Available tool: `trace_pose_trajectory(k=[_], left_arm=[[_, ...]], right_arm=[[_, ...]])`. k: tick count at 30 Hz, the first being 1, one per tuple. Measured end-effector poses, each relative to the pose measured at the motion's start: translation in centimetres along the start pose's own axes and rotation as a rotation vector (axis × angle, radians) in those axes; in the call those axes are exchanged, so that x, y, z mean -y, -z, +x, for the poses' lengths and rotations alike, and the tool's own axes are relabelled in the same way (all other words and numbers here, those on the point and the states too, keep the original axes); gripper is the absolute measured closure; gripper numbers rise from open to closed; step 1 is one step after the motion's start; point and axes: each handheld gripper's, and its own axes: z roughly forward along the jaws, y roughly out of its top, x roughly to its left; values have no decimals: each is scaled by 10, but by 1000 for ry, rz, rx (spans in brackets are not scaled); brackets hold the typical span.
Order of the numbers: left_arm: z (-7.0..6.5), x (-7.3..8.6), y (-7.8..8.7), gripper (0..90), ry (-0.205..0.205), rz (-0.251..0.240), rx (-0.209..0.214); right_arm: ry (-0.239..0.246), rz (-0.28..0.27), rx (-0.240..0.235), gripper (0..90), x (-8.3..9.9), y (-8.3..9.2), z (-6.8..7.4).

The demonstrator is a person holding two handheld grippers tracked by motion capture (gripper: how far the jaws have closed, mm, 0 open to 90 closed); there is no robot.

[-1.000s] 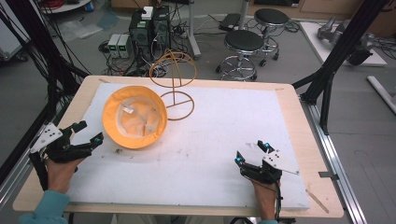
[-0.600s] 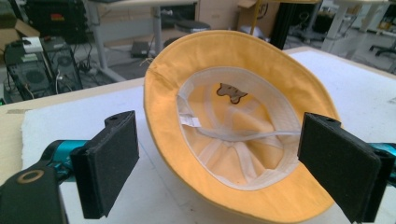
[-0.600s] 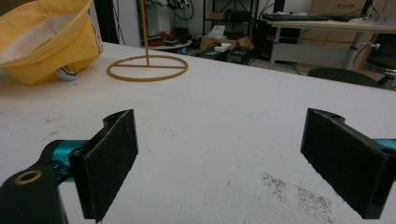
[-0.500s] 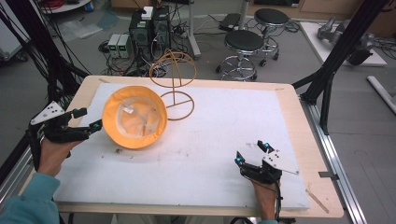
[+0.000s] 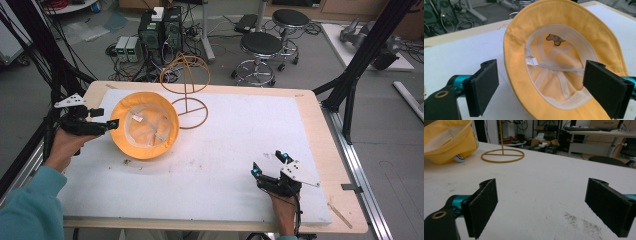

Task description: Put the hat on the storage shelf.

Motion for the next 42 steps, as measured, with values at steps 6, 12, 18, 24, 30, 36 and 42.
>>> trace_pose_trajectory(k=[6, 12, 18, 24, 30, 36, 42], left_arm=[[8, -1, -10, 139, 12, 37, -14], [11, -5, -20, 142, 8, 67, -12], [15, -2, -30, 150, 17, 118, -24], [15, 0, -32, 263, 31, 151, 14], [12, 0, -34, 399, 17, 180, 41], [12, -1, -32, 594, 44, 194, 39], [12, -1, -27, 745, 52, 206, 45]], right_arm=[[6, 0, -1, 101, 0, 0, 0], [-6, -3, -1, 101, 0, 0, 0], [-3, -7, -1, 101, 0, 0, 0], [-9, -9, 2, 101, 0, 0, -1], [-7, -7, 2, 101, 0, 1, 0], [-8, -9, 3, 101, 0, 1, 0], [-6, -8, 3, 101, 0, 0, -1]])
